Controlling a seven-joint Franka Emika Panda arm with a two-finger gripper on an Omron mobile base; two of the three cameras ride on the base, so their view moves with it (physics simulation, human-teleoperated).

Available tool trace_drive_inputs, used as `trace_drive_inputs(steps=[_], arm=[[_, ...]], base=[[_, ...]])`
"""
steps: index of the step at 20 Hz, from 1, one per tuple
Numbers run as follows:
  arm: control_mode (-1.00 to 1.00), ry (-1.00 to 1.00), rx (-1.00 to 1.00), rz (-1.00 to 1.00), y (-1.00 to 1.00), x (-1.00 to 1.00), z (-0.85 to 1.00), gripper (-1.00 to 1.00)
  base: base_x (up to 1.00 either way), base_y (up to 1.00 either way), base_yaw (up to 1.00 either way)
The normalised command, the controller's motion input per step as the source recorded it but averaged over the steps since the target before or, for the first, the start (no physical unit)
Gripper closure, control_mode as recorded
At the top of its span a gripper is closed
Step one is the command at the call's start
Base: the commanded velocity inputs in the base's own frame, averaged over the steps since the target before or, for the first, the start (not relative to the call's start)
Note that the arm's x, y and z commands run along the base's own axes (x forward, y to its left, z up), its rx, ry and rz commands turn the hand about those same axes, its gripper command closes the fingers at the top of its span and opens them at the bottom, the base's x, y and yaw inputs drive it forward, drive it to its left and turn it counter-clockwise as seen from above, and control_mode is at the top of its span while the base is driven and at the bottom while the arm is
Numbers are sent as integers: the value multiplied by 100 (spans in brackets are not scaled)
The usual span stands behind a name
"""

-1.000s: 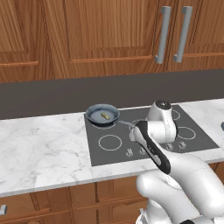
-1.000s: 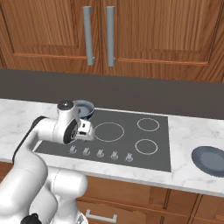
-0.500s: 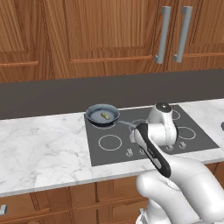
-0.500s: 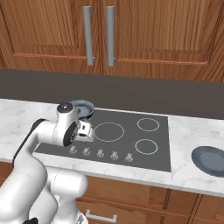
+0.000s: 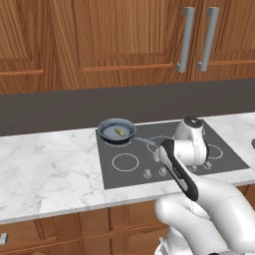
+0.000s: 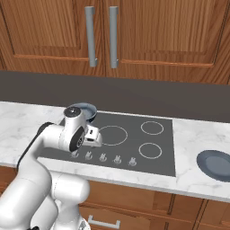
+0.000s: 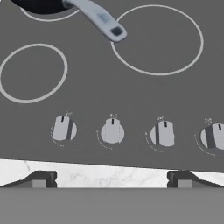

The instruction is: Pick up the butter stick and place it in the pan. Then turn on the burner for the pan.

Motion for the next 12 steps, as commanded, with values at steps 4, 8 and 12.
trace_drive_inputs(steps=[4,8,12], arm=[[-100,0,0,0,-4,0,0,-100],[-100,0,0,0,0,0,0,-100],[-100,0,0,0,0,0,0,-100]], base=[[0,0,0],[0,0,0],[0,0,0]])
